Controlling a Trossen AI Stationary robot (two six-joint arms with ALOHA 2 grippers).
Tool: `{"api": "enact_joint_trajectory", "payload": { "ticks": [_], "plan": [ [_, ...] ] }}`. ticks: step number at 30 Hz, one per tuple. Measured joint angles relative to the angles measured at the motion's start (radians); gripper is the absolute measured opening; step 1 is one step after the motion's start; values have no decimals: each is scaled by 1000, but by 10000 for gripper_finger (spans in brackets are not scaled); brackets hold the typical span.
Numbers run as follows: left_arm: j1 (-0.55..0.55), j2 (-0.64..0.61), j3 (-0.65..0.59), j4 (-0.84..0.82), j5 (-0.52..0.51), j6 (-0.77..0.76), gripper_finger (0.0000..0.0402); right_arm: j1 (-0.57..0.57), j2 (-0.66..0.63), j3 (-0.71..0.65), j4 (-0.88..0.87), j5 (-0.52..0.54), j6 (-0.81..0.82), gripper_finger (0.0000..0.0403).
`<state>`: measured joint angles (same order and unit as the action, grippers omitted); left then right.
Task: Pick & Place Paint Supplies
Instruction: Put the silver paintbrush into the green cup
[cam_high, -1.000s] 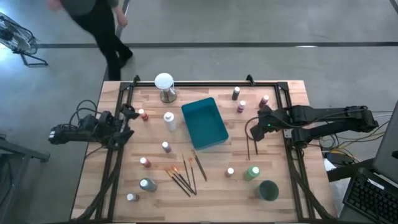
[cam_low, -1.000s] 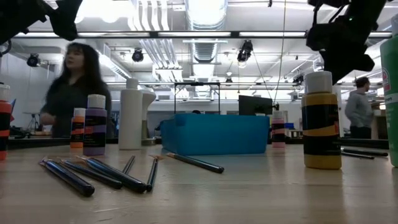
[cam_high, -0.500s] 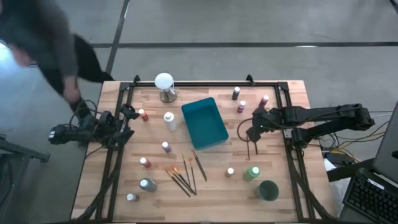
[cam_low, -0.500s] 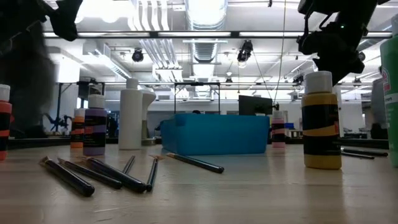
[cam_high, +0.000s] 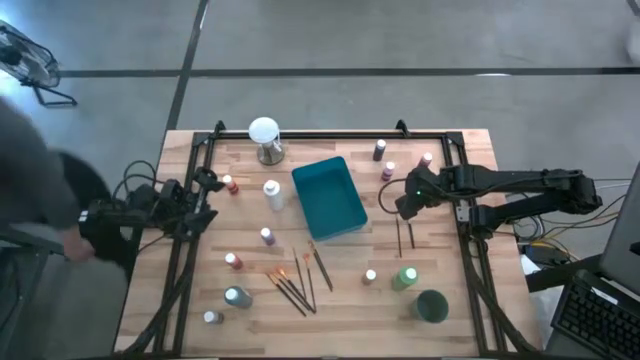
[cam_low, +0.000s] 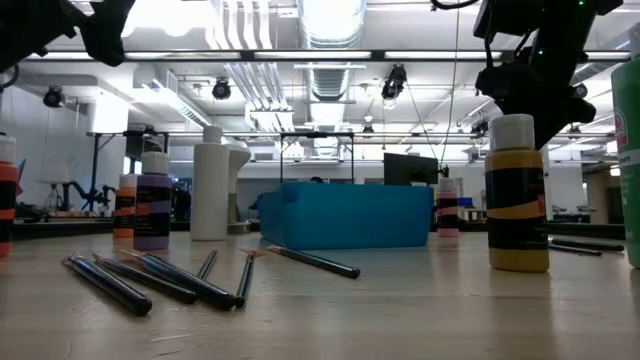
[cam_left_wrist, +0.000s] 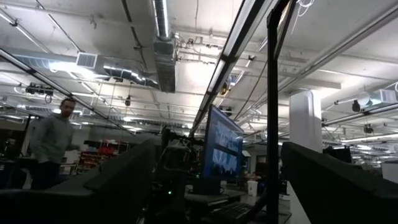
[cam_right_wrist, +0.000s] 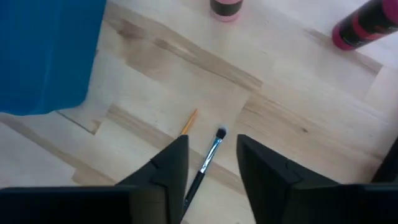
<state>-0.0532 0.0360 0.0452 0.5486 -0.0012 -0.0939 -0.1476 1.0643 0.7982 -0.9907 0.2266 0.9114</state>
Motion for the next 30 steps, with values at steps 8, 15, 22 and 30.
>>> {"api": "enact_joint_trajectory", "payload": {
  "ticks": [8,15,22,30],
  "plan": [
    [0,0,0,-26,0,7,355,-1,58,-2,0,-49,46,169],
    [0,0,0,-36,0,6,355,-1,162,-4,0,-52,96,152],
    [0,0,0,-56,0,7,355,-2,278,-8,10,-52,79,150],
    [0,0,0,-60,0,3,355,-12,343,-42,89,-75,51,175]
  ]
}}
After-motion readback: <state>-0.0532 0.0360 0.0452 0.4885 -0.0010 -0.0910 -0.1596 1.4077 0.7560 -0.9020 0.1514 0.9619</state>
